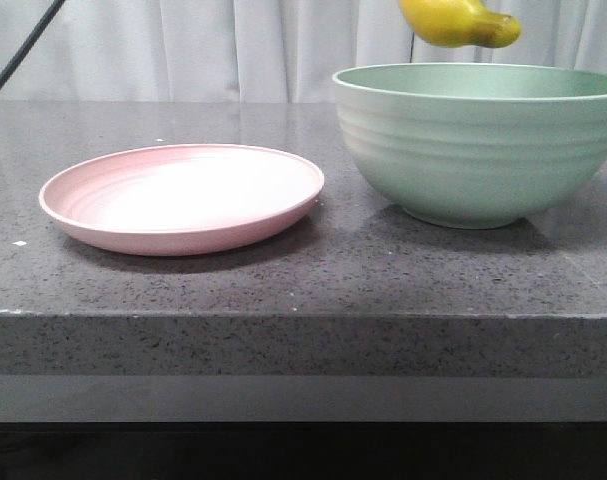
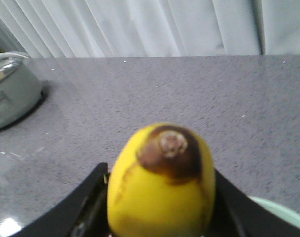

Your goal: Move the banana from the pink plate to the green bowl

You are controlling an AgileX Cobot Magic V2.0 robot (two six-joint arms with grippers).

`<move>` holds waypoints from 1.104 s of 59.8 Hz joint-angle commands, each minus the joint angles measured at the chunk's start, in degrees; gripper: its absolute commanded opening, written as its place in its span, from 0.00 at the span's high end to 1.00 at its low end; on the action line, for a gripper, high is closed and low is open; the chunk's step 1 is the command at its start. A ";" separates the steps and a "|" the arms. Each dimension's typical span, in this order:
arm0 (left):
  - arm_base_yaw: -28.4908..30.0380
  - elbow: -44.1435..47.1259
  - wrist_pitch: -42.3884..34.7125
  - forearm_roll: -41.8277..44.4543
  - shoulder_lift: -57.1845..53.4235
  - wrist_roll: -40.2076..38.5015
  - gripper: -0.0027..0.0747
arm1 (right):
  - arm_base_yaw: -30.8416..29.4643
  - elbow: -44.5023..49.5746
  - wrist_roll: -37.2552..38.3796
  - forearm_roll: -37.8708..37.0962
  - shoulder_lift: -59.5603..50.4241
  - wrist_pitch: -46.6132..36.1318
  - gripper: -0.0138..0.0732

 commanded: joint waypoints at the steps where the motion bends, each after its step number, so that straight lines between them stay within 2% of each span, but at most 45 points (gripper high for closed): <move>1: -0.31 -1.69 -3.91 -0.93 -1.81 -0.04 0.25 | -0.07 -5.21 -0.86 -3.75 2.11 -1.66 0.71; 13: -0.31 -1.69 -3.91 -0.93 -1.81 -0.04 0.25 | -0.07 -6.61 -0.86 -13.14 9.75 -1.16 0.71; 29: -0.31 -1.69 -3.91 -0.93 -1.81 -0.04 0.25 | -0.07 -6.55 -0.86 -14.22 13.21 -0.46 0.71; 40: -0.31 -1.69 -3.91 -0.93 -1.81 -0.04 0.25 | -0.07 -6.55 -0.86 -14.22 13.26 -0.35 0.58; 54: -0.31 -1.69 -3.91 -0.93 -1.81 -0.04 0.25 | -0.07 -6.55 -0.86 -14.22 13.26 0.36 0.49; 66: -0.31 -1.69 -3.91 -0.93 -1.81 -0.04 0.25 | -0.07 -6.55 -0.86 -14.22 13.26 0.41 0.35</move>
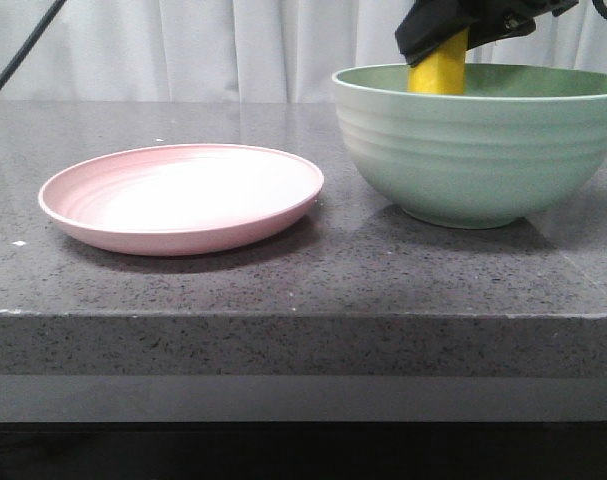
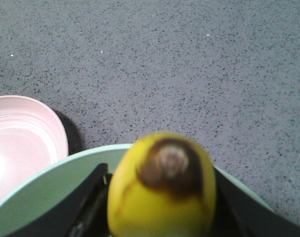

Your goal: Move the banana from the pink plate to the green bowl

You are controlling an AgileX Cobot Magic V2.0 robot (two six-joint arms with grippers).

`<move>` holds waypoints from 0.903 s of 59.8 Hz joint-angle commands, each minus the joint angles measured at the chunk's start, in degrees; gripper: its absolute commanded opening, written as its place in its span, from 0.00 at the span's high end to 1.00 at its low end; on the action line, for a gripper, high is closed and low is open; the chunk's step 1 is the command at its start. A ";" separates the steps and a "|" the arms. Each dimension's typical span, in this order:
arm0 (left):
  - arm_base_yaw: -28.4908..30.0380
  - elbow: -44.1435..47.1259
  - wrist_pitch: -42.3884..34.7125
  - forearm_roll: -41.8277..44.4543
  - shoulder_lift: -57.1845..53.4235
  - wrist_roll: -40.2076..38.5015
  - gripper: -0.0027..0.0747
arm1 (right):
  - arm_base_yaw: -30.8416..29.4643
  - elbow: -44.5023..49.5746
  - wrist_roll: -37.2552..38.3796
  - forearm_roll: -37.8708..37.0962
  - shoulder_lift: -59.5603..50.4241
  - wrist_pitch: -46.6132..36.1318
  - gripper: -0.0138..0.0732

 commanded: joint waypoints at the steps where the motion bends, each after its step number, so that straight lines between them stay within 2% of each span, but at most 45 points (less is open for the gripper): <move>1: -0.31 -1.69 -3.91 -0.93 -1.81 -0.04 0.25 | -0.07 -2.10 -0.69 1.78 -2.57 -1.15 0.34; 21: -0.31 -1.69 -3.91 -0.93 -1.81 -0.04 0.25 | -0.18 -2.10 -0.69 1.13 -4.93 -0.57 0.33; 25: -0.31 -1.69 -3.91 -0.93 -1.81 -0.04 0.26 | -0.18 -2.10 -0.69 0.20 -6.84 0.07 0.36; 29: -0.31 -1.69 -3.91 -0.93 -1.81 -0.04 0.29 | -0.18 -2.10 -0.69 -0.45 -9.27 0.49 0.43; 32: -0.31 -1.69 -3.91 -0.93 -1.81 -0.04 0.34 | -0.18 -2.10 -0.69 -0.45 -11.37 1.19 0.52; 37: -0.31 -1.69 -3.91 -0.93 -1.81 -0.04 0.47 | -0.18 -2.10 -0.69 -0.45 -14.75 2.48 0.70; 42: -0.31 -1.69 -3.91 -0.93 -1.81 -0.04 0.62 | -0.18 -2.10 -0.69 -0.45 -16.84 3.11 0.84; 47: -0.31 -1.69 -4.86 -0.45 -1.81 -0.04 0.81 | -0.18 -2.10 -0.47 -0.40 -18.33 3.63 0.93; 52: -0.18 -1.69 -7.02 1.98 -1.81 -0.04 0.99 | -0.18 -2.10 -0.40 -0.35 -20.03 4.40 0.92; 54: 0.11 -1.69 -8.15 3.04 -1.81 -0.04 0.99 | -0.18 -2.10 -0.40 -0.35 -20.79 4.79 0.92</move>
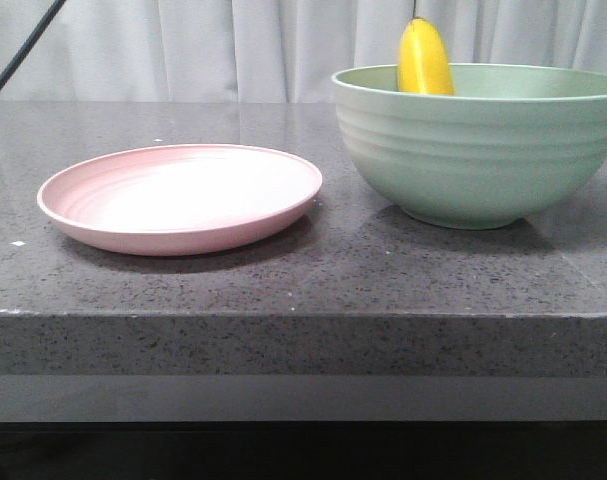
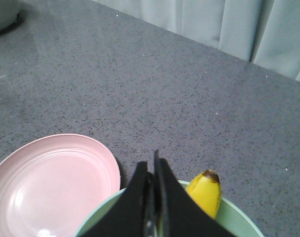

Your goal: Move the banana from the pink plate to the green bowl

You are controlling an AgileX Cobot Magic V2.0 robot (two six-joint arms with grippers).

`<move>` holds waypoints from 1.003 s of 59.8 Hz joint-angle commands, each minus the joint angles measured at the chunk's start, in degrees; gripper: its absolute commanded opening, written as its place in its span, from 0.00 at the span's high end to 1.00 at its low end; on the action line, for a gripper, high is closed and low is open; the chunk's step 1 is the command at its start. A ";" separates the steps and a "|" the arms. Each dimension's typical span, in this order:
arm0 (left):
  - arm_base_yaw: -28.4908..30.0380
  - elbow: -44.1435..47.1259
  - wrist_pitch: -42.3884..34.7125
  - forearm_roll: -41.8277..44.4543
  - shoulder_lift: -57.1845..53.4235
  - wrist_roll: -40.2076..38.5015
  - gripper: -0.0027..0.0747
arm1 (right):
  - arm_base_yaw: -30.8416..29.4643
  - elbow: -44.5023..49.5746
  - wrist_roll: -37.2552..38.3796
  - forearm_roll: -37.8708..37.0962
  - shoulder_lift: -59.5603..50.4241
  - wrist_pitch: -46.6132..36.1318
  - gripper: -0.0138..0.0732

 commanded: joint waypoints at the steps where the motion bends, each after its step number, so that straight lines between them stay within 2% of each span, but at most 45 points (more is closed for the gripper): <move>1: 0.49 -1.69 -6.84 2.09 -1.81 -0.04 0.99 | -0.18 -2.04 -0.34 1.58 -3.97 -0.42 0.92; 9: 4.75 -1.69 -10.11 4.51 -2.74 -0.04 0.99 | -0.18 -1.79 4.91 1.52 -7.46 -1.58 0.91; 16: 12.09 -1.47 -11.82 4.66 -5.25 -0.04 0.99 | -0.71 1.74 10.21 1.52 -12.49 -9.42 0.91; 24: 21.11 1.64 -15.44 4.78 -10.05 -0.04 0.99 | -0.71 9.85 10.47 1.72 -20.53 -16.68 0.91; 35: 29.77 13.38 -19.59 5.54 -22.19 -0.04 0.99 | -0.71 24.19 9.00 1.72 -33.16 -22.48 0.91; 46: 31.39 29.83 -24.24 5.54 -37.35 -0.04 0.99 | -0.71 39.19 9.00 1.72 -45.82 -28.18 0.91; 60: 31.27 48.08 -24.05 2.72 -57.21 -0.04 0.99 | -0.71 51.35 9.00 1.77 -59.48 -25.89 0.91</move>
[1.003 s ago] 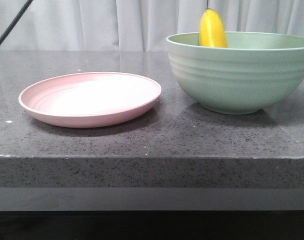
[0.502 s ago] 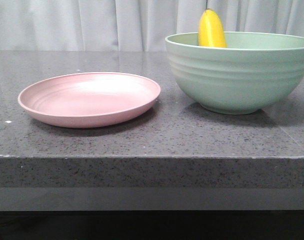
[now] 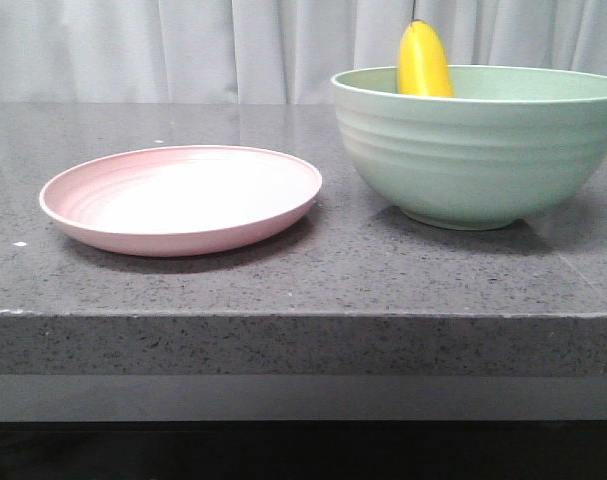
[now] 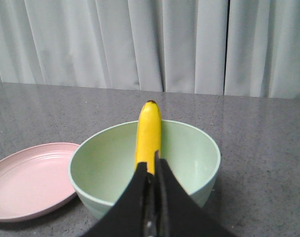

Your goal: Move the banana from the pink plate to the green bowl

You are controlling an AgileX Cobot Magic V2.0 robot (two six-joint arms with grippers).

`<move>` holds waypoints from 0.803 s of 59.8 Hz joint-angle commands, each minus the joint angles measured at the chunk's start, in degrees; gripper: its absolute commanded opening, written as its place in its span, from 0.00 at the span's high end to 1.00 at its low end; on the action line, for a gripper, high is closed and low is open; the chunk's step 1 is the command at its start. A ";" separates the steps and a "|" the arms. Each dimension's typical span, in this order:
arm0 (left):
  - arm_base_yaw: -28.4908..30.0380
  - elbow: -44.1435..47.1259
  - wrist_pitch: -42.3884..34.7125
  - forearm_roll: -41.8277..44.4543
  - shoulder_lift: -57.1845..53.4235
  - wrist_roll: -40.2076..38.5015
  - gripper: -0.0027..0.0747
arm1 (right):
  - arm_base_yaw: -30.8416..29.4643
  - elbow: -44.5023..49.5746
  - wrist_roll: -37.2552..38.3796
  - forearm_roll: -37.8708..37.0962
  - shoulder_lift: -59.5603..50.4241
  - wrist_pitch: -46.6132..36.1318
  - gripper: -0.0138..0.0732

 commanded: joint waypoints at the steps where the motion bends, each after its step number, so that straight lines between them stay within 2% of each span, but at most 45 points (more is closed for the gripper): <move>1: 0.04 3.54 -4.93 -2.20 -5.85 -0.14 0.99 | -0.24 1.21 -0.41 1.11 -3.55 -1.77 0.91; 9: 0.04 8.43 -5.41 -4.44 -13.68 -0.14 0.99 | -0.24 2.90 -0.41 1.19 -6.42 -1.17 0.91; 18: 0.04 9.08 -5.31 -4.58 -18.63 -0.14 0.99 | -0.24 2.95 -0.41 1.46 -6.79 2.13 0.91; 30: 0.04 9.08 -5.22 -4.58 -19.00 -0.14 0.99 | -0.24 2.95 -0.41 1.46 -6.79 5.62 0.91; 48: 0.04 9.08 -5.22 -4.58 -19.00 -0.14 0.99 | -0.24 2.95 -0.41 1.46 -6.79 5.88 0.91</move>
